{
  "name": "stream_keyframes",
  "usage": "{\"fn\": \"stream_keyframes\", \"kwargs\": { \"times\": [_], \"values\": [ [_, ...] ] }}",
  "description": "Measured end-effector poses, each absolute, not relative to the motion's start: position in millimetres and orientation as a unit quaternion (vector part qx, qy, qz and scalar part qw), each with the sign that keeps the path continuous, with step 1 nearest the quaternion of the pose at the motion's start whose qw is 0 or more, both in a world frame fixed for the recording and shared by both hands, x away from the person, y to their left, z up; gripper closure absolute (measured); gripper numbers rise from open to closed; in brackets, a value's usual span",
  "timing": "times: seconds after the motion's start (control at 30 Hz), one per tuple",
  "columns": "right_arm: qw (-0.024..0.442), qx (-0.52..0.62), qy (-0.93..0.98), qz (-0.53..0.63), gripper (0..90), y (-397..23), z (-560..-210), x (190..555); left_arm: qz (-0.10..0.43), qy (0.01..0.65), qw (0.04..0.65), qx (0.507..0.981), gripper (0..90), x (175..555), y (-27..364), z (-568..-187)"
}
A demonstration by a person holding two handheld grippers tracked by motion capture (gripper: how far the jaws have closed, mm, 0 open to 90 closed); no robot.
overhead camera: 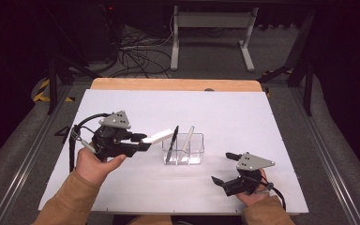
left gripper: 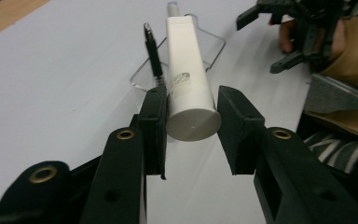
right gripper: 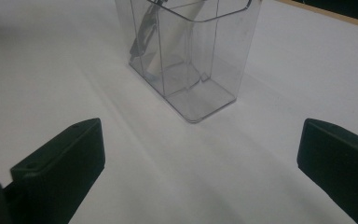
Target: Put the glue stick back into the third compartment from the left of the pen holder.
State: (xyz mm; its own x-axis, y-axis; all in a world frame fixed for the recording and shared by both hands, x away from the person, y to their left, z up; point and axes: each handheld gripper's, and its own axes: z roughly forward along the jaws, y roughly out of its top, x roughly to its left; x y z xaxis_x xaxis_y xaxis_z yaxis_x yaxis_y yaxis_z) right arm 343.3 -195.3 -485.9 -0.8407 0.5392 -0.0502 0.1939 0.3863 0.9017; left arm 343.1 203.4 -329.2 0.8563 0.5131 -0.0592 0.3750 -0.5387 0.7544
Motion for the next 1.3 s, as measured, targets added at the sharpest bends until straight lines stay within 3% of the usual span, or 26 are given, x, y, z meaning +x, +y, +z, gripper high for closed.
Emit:
{"fn": "stream_keyframes", "kwargs": {
  "times": [1.3],
  "values": [
    [0.165, 0.218, 0.816, 0.509, 1.0, -195.0, -485.8, 342.7, 0.048, 0.209, 0.344, 0.914, 65.0, 378.6, 127.4, -322.8]
  ]
}}
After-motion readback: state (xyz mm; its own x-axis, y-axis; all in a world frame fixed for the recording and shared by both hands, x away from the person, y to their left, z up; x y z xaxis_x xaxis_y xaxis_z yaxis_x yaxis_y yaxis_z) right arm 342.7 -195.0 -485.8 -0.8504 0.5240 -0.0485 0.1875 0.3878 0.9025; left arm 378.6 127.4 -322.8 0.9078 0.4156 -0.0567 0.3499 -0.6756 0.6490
